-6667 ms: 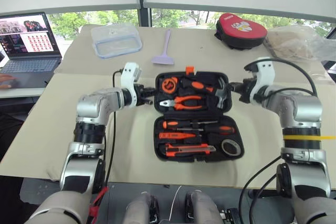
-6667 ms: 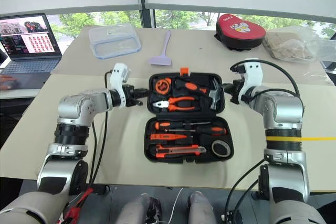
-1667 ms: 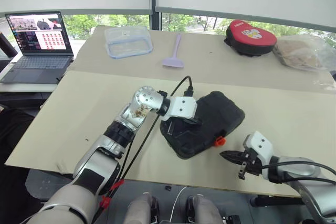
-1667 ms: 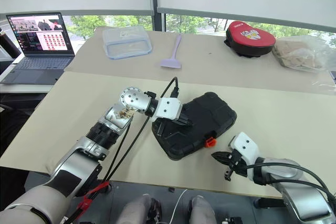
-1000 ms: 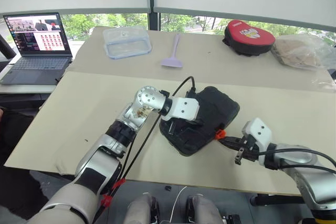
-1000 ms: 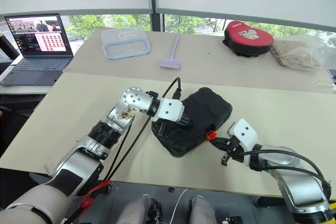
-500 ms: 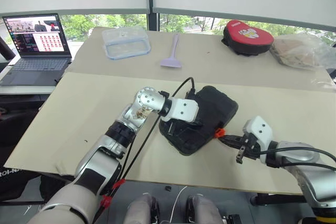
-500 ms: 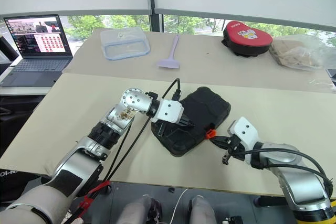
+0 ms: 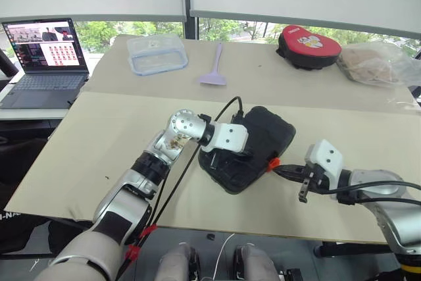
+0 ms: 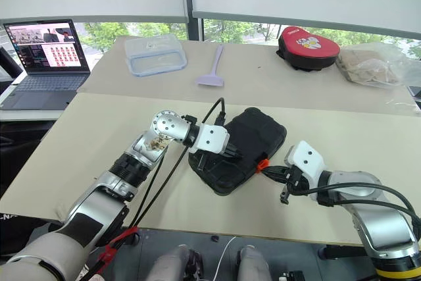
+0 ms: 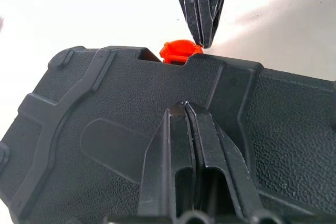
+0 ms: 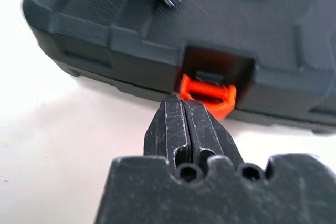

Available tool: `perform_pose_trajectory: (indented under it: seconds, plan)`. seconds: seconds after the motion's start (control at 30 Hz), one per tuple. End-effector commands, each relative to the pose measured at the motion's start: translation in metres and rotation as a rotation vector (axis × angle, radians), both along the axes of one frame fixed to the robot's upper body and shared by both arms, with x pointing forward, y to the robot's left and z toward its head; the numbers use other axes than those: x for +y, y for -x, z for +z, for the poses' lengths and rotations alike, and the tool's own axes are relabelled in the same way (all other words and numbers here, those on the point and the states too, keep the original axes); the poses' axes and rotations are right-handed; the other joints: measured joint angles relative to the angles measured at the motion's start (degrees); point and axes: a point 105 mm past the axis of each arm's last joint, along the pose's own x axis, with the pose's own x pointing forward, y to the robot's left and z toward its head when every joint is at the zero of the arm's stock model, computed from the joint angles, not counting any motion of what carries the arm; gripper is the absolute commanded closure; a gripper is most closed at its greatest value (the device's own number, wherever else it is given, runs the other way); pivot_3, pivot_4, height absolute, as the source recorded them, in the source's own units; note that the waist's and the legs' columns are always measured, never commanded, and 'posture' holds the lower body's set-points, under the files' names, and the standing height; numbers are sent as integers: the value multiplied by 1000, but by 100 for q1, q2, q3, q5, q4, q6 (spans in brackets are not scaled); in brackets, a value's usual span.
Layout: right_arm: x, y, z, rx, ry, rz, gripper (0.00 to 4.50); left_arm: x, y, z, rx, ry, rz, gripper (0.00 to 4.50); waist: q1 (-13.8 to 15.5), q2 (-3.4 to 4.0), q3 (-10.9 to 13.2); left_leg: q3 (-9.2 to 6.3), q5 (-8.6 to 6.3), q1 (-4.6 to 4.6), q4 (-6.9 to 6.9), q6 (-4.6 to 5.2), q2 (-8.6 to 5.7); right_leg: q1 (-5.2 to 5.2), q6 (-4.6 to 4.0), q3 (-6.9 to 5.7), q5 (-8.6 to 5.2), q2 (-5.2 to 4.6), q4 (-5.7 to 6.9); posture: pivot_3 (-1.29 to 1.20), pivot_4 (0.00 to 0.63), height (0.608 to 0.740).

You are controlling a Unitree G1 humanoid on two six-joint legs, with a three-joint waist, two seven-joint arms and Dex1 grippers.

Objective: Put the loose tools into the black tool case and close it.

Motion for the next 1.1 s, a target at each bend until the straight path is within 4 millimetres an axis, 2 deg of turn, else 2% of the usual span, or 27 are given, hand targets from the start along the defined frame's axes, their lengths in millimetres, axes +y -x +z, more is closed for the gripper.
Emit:
perform_pose_trajectory:
  seconds: [0.03, 0.17, 0.4, 0.5, 0.63, 0.77, 0.9, 1.1]
  plan:
    - [-4, -5, 8, -66, 18, -2, 4500, 5, 5, -31, 62, -82, 15, 4393, 14, 3, -2, 0, -1, 1, 0, 1, 0, 2, 0, -1, 0, -1, -1, 0, 150, 731]
    - [-6, -9, 6, -59, 16, -7, 4500, 4, 6, -30, 63, -81, 14, 4393, 25, 7, -5, 1, -2, 2, 0, 2, -1, 4, 0, -1, 0, -2, -4, 0, 150, 731]
    - [-7, 16, 12, 53, -37, 56, 4500, 9, 3, -30, 56, -88, 25, 4393, 44, 12, -8, -2, -2, -1, -1, 4, -1, 5, 0, -8, 1, -5, -11, 0, 150, 731]
    - [-13, 21, 6, 78, -6, 43, 4500, 10, 2, -30, 54, -90, 28, 4393, 33, 17, -11, -2, -4, 0, -1, 6, 0, 7, 1, -9, 4, -7, -21, 0, 150, 731]
    - [-18, 16, -10, 85, 46, 4, 4500, 7, 2, -30, 53, -89, 26, 4393, 29, 20, -14, -2, -5, -1, -2, 7, 1, 7, 1, -9, 5, -7, -26, 0, 150, 731]
    - [-16, -9, -15, 18, 45, -71, 4500, 6, 3, -29, 48, -91, 19, 4393, 19, 22, -16, -1, -5, -1, -2, 7, 1, 7, 1, -10, 5, -7, -27, 0, 150, 731]
    - [-10, -25, -6, -41, 19, -89, 4500, 7, 2, -29, 44, -98, 17, 4393, 31, 27, -19, -1, -4, -5, -2, 7, 0, 4, 2, -10, 5, -7, -27, 0, 150, 731]
    - [5, -17, 23, -71, -64, -23, 4500, 10, -1, -32, 45, -107, 31, 4393, -22, 28, -20, 0, -3, -6, -2, 5, 1, 4, 1, -12, 6, -7, -26, 0, 150, 731]
